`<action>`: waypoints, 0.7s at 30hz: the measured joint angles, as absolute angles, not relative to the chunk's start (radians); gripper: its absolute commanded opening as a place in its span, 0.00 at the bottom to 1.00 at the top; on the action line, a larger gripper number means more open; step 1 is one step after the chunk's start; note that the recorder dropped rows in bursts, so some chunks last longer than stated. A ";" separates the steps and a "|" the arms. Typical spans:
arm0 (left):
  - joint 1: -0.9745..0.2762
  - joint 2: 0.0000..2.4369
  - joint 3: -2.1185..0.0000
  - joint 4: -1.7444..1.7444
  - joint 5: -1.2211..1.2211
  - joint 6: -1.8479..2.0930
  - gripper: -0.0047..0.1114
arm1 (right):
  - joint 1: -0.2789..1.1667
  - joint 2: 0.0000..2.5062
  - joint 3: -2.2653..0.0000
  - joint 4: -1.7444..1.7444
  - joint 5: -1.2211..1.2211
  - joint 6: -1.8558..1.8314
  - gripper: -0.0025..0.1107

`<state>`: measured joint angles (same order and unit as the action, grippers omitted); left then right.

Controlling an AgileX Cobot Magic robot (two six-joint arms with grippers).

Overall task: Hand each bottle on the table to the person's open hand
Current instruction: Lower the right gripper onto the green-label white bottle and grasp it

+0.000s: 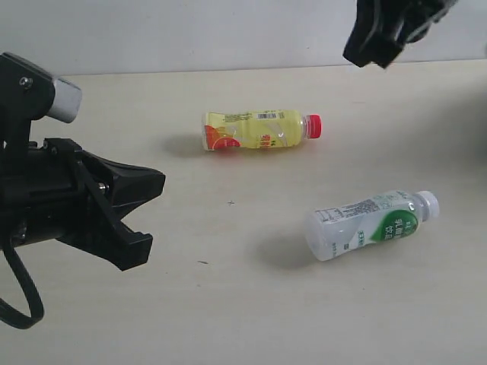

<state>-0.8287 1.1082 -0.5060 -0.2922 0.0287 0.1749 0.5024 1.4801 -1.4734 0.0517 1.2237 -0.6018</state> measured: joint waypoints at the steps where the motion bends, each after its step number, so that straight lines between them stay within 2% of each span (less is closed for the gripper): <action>1: -0.829 1.108 -0.506 -0.292 0.029 0.175 0.05 | 0.502 1.475 -1.432 0.052 1.224 -0.634 0.02; 7: -0.829 1.108 -0.506 -0.292 0.029 0.175 0.05 | 0.502 1.471 -1.258 0.052 1.225 -1.080 0.02; 10: -0.829 1.108 -0.506 -0.292 0.029 0.175 0.05 | 0.502 1.480 -1.197 0.026 1.225 -1.232 0.10; 12: -0.829 1.108 -0.506 -0.292 0.029 0.175 0.05 | 0.502 1.495 -1.175 -0.008 1.225 -1.239 0.21; 14: -0.829 1.108 -0.506 -0.292 0.029 0.175 0.05 | 0.502 1.514 -1.147 -0.017 1.221 -1.243 0.45; 15: -0.829 1.108 -0.506 -0.292 0.029 0.175 0.05 | 0.502 1.528 -1.131 -0.017 1.208 -1.245 0.52; 16: -0.829 1.108 -0.506 -0.292 0.029 0.175 0.05 | 0.502 1.542 -1.120 -0.019 1.192 -1.245 0.63; 18: -0.829 1.108 -0.506 -0.292 0.029 0.175 0.05 | 0.502 1.574 -1.091 -0.019 1.148 -1.245 0.72; 21: -0.829 1.108 -0.506 -0.292 0.029 0.175 0.05 | 0.502 1.628 -1.058 -0.015 1.081 -1.245 0.73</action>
<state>-0.8287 1.1082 -0.5060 -0.2922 0.0287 0.1749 0.5024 1.6284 -1.0576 -0.0147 1.0814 -1.2455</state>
